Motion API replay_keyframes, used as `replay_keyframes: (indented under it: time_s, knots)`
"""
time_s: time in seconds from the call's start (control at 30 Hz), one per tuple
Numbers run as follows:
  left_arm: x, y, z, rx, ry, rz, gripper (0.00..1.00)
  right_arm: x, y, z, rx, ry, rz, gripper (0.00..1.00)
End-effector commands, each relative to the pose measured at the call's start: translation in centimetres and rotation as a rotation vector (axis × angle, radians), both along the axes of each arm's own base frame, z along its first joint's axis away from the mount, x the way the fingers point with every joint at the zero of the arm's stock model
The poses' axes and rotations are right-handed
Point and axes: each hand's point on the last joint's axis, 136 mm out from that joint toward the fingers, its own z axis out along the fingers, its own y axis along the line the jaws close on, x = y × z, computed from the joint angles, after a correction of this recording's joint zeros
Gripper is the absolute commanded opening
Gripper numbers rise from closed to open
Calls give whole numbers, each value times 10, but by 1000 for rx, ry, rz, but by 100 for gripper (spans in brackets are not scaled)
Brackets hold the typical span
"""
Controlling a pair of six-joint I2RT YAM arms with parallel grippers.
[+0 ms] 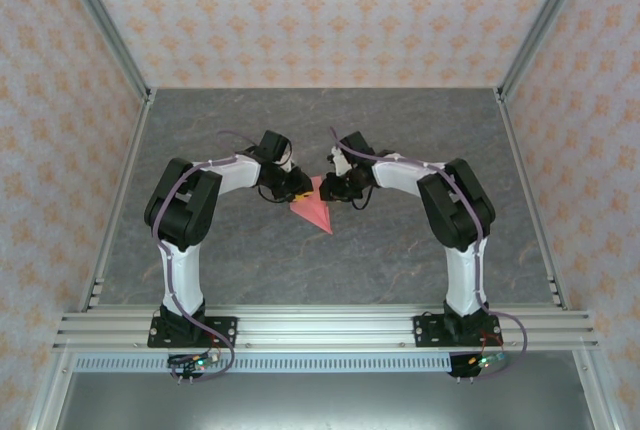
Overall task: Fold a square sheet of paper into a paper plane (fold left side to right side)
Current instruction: Fourth fold the wing at the center of the table.
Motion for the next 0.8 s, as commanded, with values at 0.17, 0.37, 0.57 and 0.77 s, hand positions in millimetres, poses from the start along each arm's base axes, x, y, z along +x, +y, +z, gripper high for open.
replay_keyframes:
  time_s: [0.17,0.37,0.57,0.77]
  knots:
    - [-23,20,-33,99,93,22,23,-20,-5,60,20,-59,-3,32]
    - [-23,20,-31,97,90,23,23,-72,32,59,181,109,104,28]
    - [-22,20,-30,96,87,24,22,-83,34,32,144,182,103,27]
    - [-22,20,-30,95,87,23,23,-85,26,11,79,208,91,27]
